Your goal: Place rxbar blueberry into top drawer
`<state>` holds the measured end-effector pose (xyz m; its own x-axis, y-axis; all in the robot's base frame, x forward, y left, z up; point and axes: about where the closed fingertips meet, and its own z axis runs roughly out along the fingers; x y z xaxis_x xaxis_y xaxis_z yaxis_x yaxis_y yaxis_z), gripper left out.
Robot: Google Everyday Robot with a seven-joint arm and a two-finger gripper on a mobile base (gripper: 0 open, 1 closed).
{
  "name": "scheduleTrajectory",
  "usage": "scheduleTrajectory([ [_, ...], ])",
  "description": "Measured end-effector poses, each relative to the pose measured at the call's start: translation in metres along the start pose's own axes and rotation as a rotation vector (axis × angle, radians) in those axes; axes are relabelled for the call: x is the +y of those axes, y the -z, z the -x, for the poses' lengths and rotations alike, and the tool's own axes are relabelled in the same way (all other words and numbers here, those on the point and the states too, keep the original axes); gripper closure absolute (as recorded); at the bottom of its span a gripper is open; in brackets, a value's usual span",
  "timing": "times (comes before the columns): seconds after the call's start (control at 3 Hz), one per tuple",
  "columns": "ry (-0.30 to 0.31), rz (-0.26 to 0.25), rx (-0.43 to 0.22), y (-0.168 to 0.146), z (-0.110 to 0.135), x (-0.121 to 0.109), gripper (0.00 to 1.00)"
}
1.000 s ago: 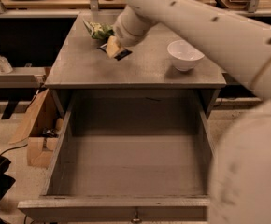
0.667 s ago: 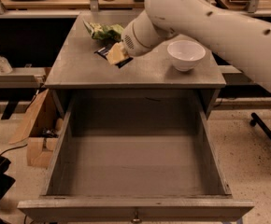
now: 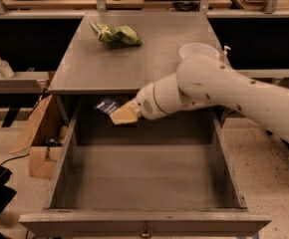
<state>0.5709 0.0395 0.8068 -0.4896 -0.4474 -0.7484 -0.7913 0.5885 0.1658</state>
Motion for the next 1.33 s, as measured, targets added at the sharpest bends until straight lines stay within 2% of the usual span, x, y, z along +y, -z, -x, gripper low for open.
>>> scheduleTrajectory([
  [0.33,0.012,0.029,0.027,0.012,-0.080,-0.001,1.00],
  [0.67,0.053,-0.006,0.076,0.030,-0.138,-0.024,1.00],
  [1.0,0.063,-0.022,0.088,0.033,-0.142,-0.030,1.00],
  [1.33,0.064,-0.019,0.089,0.032,-0.141,-0.029,0.84],
])
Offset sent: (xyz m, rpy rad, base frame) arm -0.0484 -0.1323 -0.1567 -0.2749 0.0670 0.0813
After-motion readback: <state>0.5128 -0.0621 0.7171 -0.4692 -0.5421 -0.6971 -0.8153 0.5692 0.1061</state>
